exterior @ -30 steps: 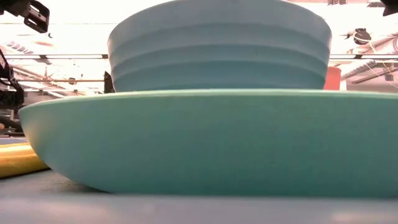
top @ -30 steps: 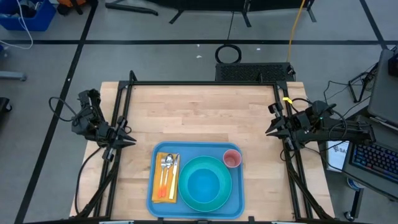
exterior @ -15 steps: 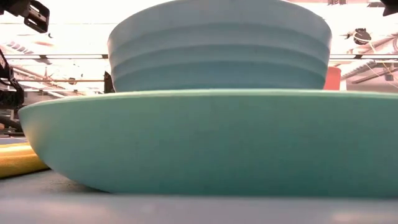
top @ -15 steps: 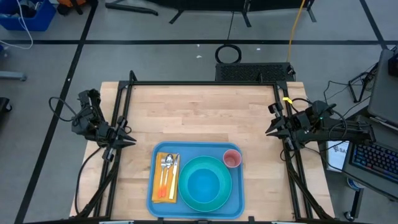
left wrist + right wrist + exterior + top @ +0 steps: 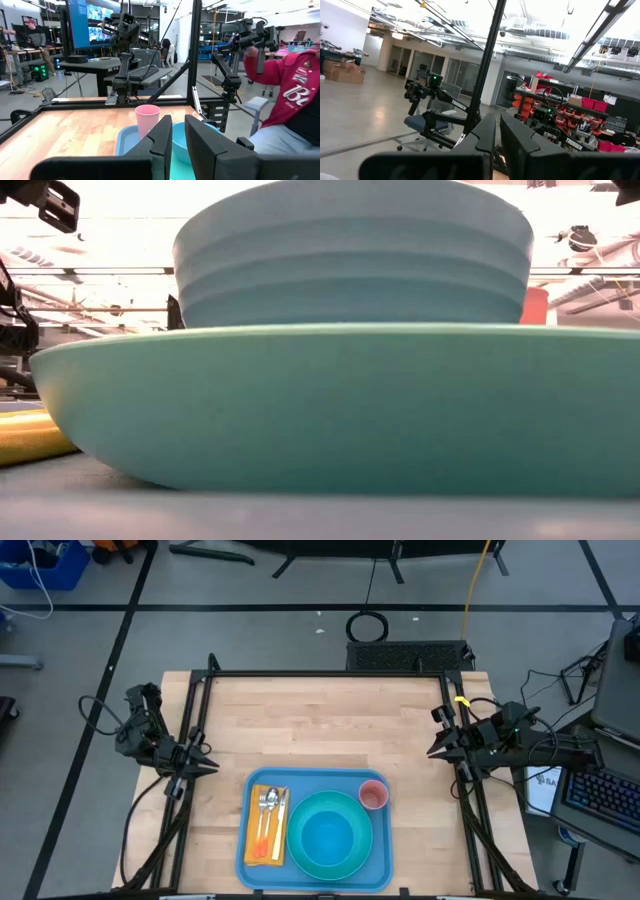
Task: Set up tray
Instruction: Return to Home Position
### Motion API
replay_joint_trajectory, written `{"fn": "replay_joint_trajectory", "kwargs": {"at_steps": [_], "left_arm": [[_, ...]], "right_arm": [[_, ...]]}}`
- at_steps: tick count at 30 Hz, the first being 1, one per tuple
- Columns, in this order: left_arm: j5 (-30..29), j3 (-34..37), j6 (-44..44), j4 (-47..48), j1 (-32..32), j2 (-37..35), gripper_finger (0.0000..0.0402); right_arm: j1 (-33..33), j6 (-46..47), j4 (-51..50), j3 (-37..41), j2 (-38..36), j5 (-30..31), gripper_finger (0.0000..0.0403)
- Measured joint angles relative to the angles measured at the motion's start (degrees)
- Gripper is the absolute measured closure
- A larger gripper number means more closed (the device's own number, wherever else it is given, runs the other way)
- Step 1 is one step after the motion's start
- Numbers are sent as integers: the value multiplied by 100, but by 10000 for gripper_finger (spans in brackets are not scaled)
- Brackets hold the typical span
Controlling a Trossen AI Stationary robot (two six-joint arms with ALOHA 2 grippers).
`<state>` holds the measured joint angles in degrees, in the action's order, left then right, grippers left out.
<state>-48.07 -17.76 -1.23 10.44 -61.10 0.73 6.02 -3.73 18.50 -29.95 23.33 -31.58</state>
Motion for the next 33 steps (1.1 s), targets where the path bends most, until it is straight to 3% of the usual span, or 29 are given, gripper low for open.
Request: {"fn": "replay_joint_trajectory", "kwargs": {"at_steps": [6, 11, 15, 21, 25, 33], "left_arm": [[0, 0, 0, 0, 0, 0, 344], [0, 0, 0, 0, 0, 0, 344], [0, -1, 0, 2, 0, 2, 344], [0, -2, -2, 2, 0, 2, 344], [1, -2, -1, 12, 0, 2, 344], [24, -7, -2, -6, 0, 2, 344]], "right_arm": [[0, 1, 198, 206, -39, 1, 385], [2, 0, 1067, 1291, -409, 1, 385], [0, 1, 494, 1842, -815, 0, 385], [-2, 0, 613, 2878, -987, 15, 385], [-62, 9, -1282, 2882, -1141, 22, 385], [-309, -2, -1142, 2889, -2157, 8, 385]]}}
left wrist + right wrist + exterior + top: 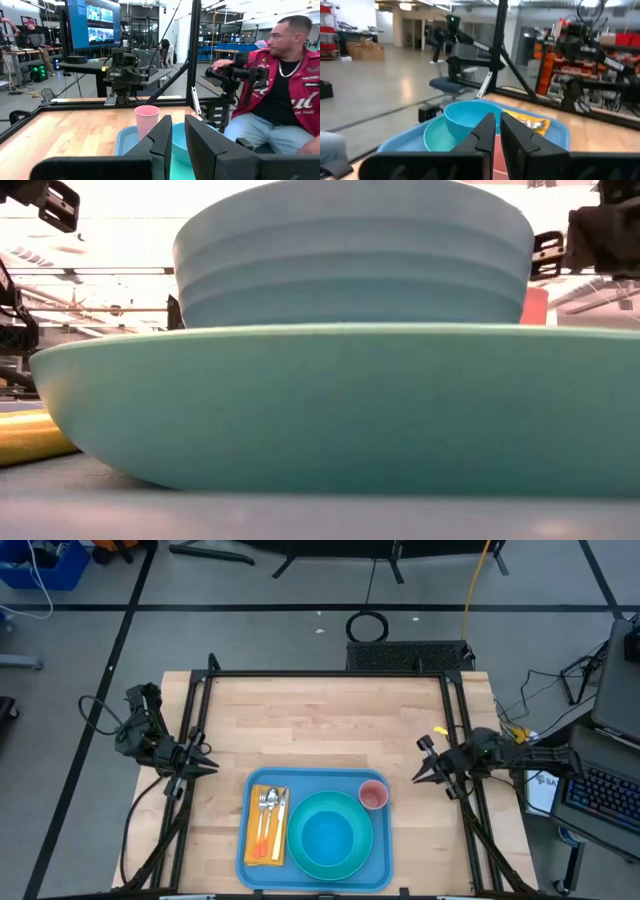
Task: Set up tray
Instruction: Return to Home Position
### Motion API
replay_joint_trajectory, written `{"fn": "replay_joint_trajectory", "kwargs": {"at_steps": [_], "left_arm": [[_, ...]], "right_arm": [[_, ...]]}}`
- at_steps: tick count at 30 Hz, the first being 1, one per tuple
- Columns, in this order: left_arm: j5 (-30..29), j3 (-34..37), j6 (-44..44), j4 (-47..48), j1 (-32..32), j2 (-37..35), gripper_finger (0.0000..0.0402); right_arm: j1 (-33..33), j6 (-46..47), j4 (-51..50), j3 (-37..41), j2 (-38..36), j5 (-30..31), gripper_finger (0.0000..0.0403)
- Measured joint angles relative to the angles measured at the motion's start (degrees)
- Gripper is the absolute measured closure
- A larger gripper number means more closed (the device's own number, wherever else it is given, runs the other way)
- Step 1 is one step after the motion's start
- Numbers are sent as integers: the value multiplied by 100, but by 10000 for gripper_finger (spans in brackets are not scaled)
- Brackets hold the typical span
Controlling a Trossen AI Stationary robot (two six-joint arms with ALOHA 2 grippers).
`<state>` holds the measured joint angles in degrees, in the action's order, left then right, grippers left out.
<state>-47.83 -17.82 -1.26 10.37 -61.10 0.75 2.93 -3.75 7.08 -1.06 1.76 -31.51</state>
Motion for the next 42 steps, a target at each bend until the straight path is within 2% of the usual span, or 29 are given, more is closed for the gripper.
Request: {"fn": "replay_joint_trajectory", "kwargs": {"at_steps": [5, 9, 42], "left_arm": [[0, 0, 0, 6, 0, -2, 344], [-14, 0, 1, -1, 0, -2, 344], [-17, 0, 2, 6, 0, 0, 344]], "right_arm": [[-398, -17, 611, 0, -119, -5, 385], [-523, -13, 737, 4, -103, -7, 385], [-530, -15, 767, 15, -96, -4, 385]]}}
